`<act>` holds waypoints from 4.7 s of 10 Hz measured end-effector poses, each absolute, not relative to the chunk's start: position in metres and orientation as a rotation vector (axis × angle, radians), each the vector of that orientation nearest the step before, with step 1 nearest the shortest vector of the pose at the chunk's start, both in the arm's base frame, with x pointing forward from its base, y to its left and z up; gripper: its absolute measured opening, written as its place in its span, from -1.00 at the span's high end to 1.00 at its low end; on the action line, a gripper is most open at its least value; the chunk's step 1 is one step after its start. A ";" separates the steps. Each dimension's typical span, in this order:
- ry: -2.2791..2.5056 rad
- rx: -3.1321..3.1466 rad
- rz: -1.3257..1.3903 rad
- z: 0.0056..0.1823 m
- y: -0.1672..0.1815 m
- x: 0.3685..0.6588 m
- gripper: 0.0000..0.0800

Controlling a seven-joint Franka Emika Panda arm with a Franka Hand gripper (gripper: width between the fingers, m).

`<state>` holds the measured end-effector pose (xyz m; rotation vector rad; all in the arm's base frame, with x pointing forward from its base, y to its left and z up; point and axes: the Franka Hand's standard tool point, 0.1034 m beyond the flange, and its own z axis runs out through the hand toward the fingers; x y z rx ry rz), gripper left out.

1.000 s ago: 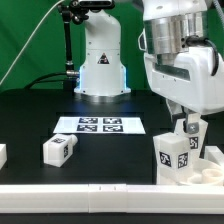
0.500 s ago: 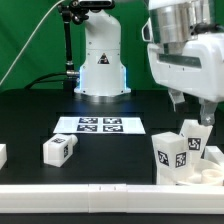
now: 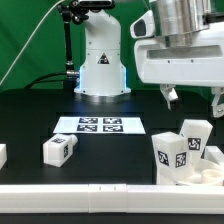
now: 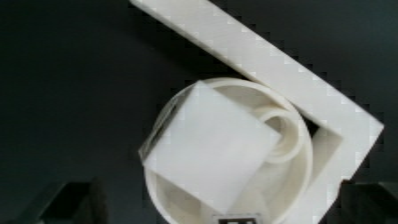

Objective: Assemble stool

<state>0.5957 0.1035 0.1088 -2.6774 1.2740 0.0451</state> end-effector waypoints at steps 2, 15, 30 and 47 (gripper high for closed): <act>1.018 -2.813 0.006 0.111 0.115 0.595 -0.62; -0.514 -2.994 -0.126 0.114 0.118 0.596 -0.62; -2.081 -2.406 -0.128 0.097 0.103 0.597 -0.62; -1.171 -2.905 -0.059 0.080 0.093 0.586 0.16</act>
Offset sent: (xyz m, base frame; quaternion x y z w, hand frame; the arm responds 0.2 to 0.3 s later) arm -0.0142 0.0179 0.0132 -0.0226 0.0166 -0.1278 0.9914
